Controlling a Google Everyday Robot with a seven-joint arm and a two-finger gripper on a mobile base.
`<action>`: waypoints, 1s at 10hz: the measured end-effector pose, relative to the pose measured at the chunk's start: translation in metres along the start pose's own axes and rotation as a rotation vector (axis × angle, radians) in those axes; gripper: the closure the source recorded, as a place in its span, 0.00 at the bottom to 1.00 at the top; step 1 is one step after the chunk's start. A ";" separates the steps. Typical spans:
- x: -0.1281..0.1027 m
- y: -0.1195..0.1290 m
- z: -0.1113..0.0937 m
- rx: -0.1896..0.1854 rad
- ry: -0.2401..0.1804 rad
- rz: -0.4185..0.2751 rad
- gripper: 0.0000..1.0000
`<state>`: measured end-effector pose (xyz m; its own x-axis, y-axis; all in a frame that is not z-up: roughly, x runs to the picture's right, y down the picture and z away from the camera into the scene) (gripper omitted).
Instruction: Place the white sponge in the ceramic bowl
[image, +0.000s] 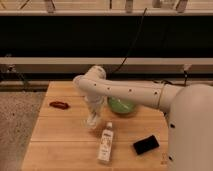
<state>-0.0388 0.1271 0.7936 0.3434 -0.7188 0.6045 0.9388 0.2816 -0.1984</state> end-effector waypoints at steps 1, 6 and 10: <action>0.019 0.013 -0.004 0.009 0.007 0.025 1.00; 0.060 0.039 -0.012 0.038 0.014 0.085 1.00; 0.098 0.065 -0.017 0.066 0.012 0.142 1.00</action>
<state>0.0561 0.0645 0.8267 0.4731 -0.6760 0.5650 0.8771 0.4217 -0.2299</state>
